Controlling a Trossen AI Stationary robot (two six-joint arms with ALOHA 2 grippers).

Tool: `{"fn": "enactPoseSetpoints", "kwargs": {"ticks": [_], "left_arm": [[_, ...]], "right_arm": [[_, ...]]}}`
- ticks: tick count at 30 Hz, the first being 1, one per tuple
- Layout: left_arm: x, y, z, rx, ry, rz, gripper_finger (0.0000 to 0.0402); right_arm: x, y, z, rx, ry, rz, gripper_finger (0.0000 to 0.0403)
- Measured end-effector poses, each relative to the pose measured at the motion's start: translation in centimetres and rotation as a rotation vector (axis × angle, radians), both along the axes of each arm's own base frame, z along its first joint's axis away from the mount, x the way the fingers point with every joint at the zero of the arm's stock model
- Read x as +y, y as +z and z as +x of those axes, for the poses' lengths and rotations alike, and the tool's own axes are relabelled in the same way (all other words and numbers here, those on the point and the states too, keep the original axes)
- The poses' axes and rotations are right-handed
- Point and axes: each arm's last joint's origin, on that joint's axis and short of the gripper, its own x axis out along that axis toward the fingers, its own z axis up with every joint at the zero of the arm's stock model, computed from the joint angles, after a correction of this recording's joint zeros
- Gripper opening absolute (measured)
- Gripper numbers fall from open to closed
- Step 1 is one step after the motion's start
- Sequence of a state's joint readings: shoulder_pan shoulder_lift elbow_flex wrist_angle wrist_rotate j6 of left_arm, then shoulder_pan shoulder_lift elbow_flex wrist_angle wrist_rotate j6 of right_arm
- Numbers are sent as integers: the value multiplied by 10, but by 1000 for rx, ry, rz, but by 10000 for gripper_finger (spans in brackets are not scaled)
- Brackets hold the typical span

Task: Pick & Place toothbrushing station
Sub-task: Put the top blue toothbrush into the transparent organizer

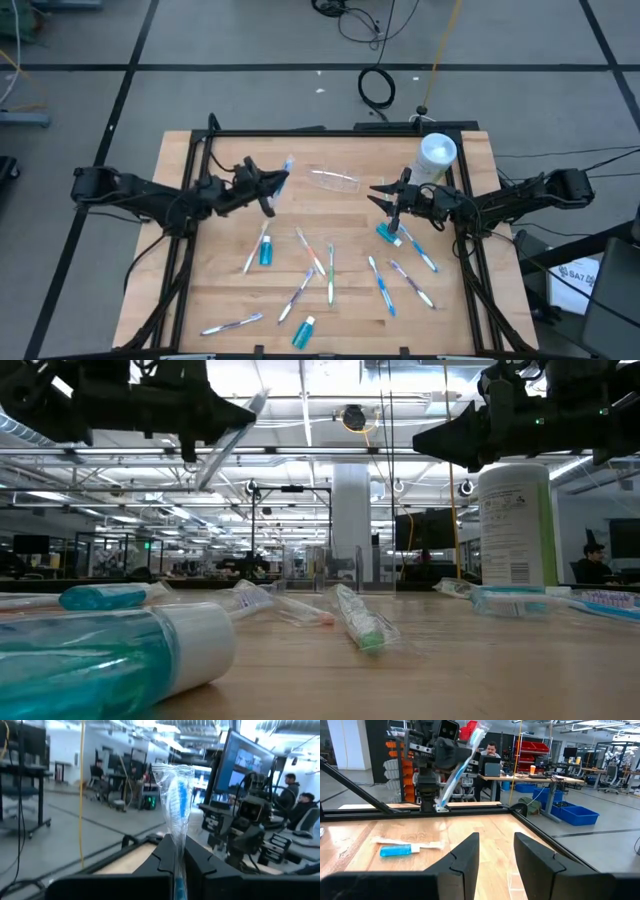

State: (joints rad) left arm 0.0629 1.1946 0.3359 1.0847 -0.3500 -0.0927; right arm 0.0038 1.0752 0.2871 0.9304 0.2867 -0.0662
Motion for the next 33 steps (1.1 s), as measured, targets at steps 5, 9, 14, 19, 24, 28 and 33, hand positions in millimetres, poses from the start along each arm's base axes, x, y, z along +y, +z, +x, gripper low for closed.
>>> {"fn": "enactPoseSetpoints", "kwargs": {"ticks": [5,9,14,19,24,28,33], "left_arm": [[11,-5,11,-105,55,45,6],[27,-7,31,-123,84,32,5],[48,-2,71,-47,60,209,7],[74,1,103,5,115,262,5],[100,-12,116,54,127,251,4],[117,-31,116,78,134,174,6],[130,-51,115,117,75,137,5]], "right_arm": [[-2,0,0,-1,-11,1,114],[-2,0,0,-1,-12,1,114],[-2,0,0,-1,-12,1,114],[-2,0,0,0,-11,2,114],[-2,0,0,3,-11,2,114],[-2,-1,0,11,-10,2,114],[-2,-2,0,25,-11,2,114]]}}
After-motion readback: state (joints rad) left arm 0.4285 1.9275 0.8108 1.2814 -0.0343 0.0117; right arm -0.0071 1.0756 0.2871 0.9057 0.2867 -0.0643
